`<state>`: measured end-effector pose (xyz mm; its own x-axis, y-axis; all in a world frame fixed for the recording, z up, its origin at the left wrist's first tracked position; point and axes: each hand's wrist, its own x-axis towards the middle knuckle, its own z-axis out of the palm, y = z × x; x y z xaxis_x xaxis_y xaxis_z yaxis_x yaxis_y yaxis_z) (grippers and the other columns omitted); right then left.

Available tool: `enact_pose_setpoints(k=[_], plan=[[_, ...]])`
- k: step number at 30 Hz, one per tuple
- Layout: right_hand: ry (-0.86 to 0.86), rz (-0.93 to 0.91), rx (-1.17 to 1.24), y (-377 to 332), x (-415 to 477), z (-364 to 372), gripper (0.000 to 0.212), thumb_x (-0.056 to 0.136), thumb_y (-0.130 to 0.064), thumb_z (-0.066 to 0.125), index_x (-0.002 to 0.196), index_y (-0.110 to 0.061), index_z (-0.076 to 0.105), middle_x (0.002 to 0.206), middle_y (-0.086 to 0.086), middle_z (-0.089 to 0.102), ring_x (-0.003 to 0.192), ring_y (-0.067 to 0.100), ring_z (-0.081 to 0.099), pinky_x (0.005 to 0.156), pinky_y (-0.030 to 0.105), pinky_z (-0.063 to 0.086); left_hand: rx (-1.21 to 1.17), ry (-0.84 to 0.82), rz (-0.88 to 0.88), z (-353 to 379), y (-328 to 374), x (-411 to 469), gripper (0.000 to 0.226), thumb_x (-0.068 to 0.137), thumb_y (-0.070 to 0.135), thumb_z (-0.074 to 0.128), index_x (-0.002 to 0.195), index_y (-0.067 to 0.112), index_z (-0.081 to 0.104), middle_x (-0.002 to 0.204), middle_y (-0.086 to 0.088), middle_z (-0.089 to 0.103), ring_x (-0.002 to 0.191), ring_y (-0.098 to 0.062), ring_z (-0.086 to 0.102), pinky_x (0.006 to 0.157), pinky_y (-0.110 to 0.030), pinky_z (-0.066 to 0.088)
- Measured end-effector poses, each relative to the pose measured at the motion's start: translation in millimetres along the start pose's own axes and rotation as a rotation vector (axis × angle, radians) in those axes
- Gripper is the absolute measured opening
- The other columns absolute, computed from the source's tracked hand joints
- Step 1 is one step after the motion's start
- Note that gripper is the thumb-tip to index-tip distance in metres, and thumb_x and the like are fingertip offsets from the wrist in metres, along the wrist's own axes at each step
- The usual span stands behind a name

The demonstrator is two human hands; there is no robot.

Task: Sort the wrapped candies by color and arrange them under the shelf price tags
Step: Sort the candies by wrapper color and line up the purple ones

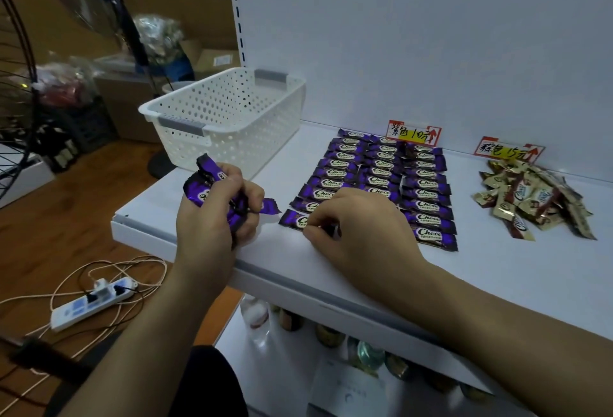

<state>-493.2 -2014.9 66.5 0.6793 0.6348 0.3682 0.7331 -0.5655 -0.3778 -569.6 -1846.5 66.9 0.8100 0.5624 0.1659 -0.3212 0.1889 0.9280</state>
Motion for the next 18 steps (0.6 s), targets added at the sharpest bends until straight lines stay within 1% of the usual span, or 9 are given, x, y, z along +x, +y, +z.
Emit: enact_pose_setpoints(k=[5,6,8,9,10,11,13,15,18], plan=[[0.045,-0.028,0.011,3,1,6,0.008,0.088,-0.034,0.070,0.085,-0.029,0.075,0.082,-0.011,0.062,0.077,0.010,0.057,0.066,0.034,0.051,-0.042,-0.035,-0.022,-2,1,-2,0.019,0.102,0.009,0.041,0.084,0.014,0.045,0.069,-0.011,0.058,0.042,-0.018,0.033,0.046,-0.026,0.024],[0.056,-0.036,0.001,3,2,7,0.008,0.088,-0.036,0.070,0.087,-0.029,0.074,0.082,-0.011,0.061,0.077,0.010,0.056,0.067,0.033,0.050,-0.045,-0.045,-0.022,-3,2,-2,0.018,0.102,0.010,0.041,0.085,0.014,0.046,0.070,-0.012,0.060,0.043,-0.019,0.034,0.045,-0.026,0.025],[0.119,-0.084,0.015,2,2,7,0.017,0.089,-0.040,0.069,0.098,-0.026,0.072,0.087,-0.011,0.063,0.082,0.009,0.056,0.071,0.030,0.048,-0.056,-0.087,-0.021,-6,4,-5,0.015,0.101,0.011,0.042,0.087,0.014,0.047,0.073,-0.013,0.065,0.045,-0.020,0.036,0.044,-0.025,0.028],[0.155,-0.105,0.105,-1,2,5,0.022,0.090,-0.040,0.068,0.104,-0.023,0.070,0.090,-0.010,0.065,0.084,0.008,0.057,0.074,0.027,0.048,-0.080,-0.132,-0.026,-5,5,-7,0.013,0.100,0.013,0.044,0.087,0.014,0.047,0.074,-0.014,0.066,0.044,-0.019,0.037,0.044,-0.024,0.029],[0.156,-0.093,0.268,-5,1,0,0.023,0.092,-0.038,0.066,0.109,-0.022,0.066,0.091,-0.010,0.067,0.083,0.007,0.059,0.075,0.024,0.048,-0.121,-0.189,-0.035,-3,5,-10,0.011,0.098,0.015,0.045,0.087,0.013,0.047,0.074,-0.014,0.066,0.043,-0.018,0.038,0.043,-0.024,0.030],[0.115,-0.052,0.476,-9,1,-6,0.021,0.094,-0.033,0.066,0.110,-0.021,0.063,0.088,-0.009,0.069,0.080,0.007,0.062,0.074,0.022,0.049,-0.161,-0.248,-0.038,2,5,-13,0.010,0.096,0.016,0.045,0.087,0.013,0.048,0.075,-0.013,0.064,0.043,-0.017,0.038,0.043,-0.024,0.030],[-0.020,0.051,0.825,-14,3,-18,0.017,0.094,-0.019,0.069,0.108,-0.015,0.060,0.077,-0.007,0.071,0.072,0.007,0.065,0.069,0.026,0.053,-0.198,-0.313,-0.012,13,2,-19,0.014,0.094,0.016,0.043,0.083,0.013,0.051,0.075,-0.009,0.062,0.043,-0.016,0.038,0.042,-0.022,0.031],[-0.049,0.136,0.985,-8,3,-25,0.017,0.090,-0.009,0.072,0.103,-0.007,0.062,0.072,-0.001,0.072,0.067,0.011,0.067,0.067,0.031,0.055,-0.239,-0.324,-0.007,23,-2,-21,0.012,0.094,0.014,0.044,0.083,0.012,0.049,0.077,-0.007,0.061,0.043,-0.014,0.036,0.041,-0.020,0.032],[-0.087,0.218,1.062,5,-1,-37,0.023,0.082,0.000,0.076,0.103,-0.005,0.067,0.078,0.010,0.075,0.068,0.016,0.069,0.068,0.027,0.056,-0.269,-0.328,-0.064,35,-4,-23,0.010,0.091,0.017,0.047,0.082,0.012,0.049,0.089,-0.012,0.063,0.040,-0.014,0.034,0.041,-0.020,0.033]])
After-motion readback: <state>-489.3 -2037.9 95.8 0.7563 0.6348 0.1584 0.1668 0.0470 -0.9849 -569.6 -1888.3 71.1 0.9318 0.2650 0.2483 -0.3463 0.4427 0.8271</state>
